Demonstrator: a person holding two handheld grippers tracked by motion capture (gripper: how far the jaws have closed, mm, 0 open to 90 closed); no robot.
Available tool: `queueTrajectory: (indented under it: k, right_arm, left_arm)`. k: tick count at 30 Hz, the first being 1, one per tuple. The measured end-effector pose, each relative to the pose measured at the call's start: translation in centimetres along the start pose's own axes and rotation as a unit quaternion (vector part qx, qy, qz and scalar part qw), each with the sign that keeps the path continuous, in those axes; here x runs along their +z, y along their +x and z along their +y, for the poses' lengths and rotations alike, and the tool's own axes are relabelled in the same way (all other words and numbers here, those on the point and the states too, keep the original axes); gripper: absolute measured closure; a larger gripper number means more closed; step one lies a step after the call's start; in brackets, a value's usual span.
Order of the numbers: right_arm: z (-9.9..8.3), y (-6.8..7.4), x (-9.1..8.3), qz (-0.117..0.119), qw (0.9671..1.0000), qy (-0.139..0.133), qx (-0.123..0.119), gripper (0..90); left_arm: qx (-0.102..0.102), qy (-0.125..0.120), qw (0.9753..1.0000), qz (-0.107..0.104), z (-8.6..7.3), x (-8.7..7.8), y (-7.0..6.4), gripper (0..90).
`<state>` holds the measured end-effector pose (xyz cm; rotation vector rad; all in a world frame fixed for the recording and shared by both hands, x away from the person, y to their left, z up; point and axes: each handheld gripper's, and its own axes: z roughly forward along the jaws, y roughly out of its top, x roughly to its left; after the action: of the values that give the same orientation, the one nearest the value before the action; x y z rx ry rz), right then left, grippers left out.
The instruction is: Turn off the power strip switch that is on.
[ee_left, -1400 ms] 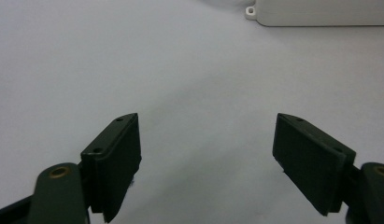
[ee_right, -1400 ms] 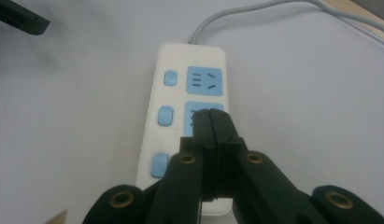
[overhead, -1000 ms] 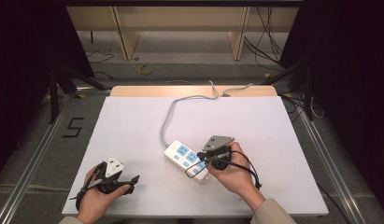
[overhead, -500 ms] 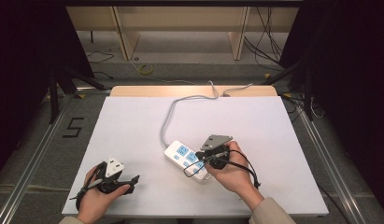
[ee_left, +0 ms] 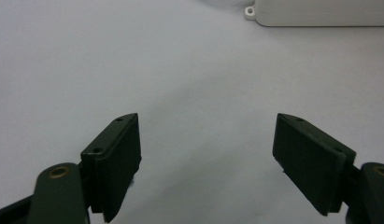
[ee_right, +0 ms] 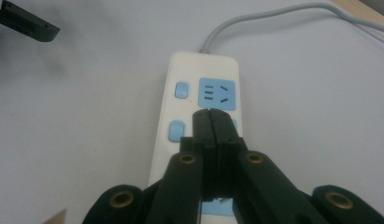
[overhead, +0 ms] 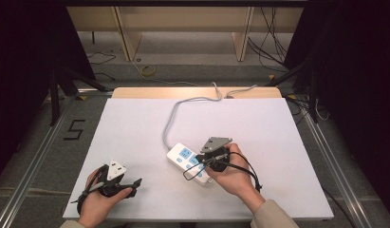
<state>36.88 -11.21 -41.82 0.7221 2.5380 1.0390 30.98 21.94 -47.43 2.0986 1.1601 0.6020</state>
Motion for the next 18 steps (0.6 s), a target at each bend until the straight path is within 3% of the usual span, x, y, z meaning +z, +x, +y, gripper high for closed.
queueTrajectory:
  k: [18]
  right_arm:
    - [0.58,0.2,0.35,0.004,1.0,0.002,-0.001,90.0]
  left_arm:
    - [0.0,-0.001,1.0,0.0,0.0,0.0,0.0,23.3]
